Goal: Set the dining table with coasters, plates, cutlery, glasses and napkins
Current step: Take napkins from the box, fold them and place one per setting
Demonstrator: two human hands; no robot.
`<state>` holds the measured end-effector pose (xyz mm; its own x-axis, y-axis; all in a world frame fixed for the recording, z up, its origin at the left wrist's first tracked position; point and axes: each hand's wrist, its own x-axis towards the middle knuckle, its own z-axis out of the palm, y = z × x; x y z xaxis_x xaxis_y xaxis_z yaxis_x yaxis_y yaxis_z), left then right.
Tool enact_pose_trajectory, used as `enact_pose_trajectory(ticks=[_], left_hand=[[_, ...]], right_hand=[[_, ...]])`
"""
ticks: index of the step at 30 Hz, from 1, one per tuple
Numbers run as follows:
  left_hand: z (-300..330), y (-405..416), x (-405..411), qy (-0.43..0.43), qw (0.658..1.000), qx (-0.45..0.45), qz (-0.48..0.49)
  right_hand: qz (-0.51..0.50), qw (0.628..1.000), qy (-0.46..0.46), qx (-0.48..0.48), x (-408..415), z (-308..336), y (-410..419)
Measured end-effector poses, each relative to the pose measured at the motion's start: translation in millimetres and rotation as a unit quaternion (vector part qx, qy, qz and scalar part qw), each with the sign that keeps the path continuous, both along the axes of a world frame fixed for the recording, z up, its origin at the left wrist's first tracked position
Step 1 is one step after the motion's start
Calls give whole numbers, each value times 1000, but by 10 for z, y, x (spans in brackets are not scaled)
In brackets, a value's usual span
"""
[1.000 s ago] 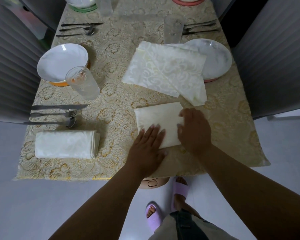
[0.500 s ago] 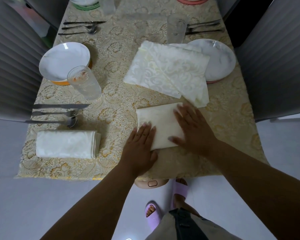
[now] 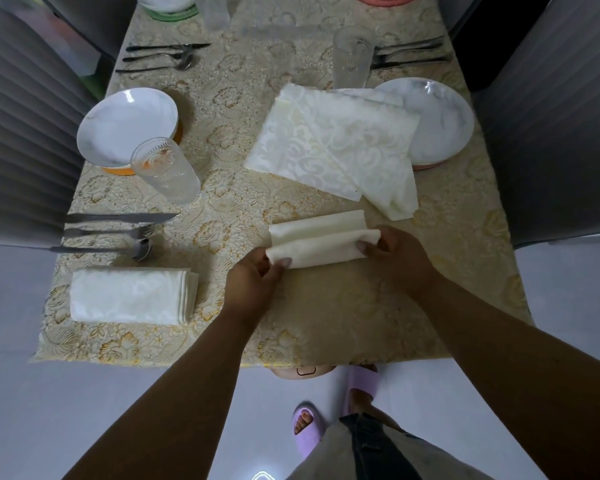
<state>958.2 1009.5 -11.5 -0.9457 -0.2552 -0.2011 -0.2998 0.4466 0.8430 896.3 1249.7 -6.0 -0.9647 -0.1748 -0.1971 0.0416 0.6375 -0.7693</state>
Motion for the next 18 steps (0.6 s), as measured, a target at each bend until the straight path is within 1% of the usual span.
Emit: enact_pose_trajectory(ticks=[1,2,6,10,13,14,15,16,17,18], left_hand=[[15,27,-46,-6,1000,1,20],[24,56,-90,-8,999,-20,39],[35,190,-230,-21,987,-124,100],[5,280,-369,-54,970,-213,105],[-21,282,-421,-92,952,-271,111],[-26,286,-421,-66,943,-305,117],[-36,296,-419,-9,929,-352,110],[-48,314,-415,60,911,-400,80],[-63,346,-412,119,897,-425,24],[-93,385,-404,146,888,-432,-61]], right_hand=[[-19,1000,-4,9,-53,-14,-25],[-33,999,-2,13,-98,-14,-51],[-74,997,1,26,-221,33,-169],[-106,988,-18,113,-306,53,-265],[-104,983,-25,146,-354,50,-286],[-99,983,-23,155,-365,50,-289],[-96,981,-24,165,-373,51,-294],[-93,980,-25,173,-383,49,-301],[-88,979,-22,182,-398,39,-306],[-83,978,-17,192,-412,32,-310]])
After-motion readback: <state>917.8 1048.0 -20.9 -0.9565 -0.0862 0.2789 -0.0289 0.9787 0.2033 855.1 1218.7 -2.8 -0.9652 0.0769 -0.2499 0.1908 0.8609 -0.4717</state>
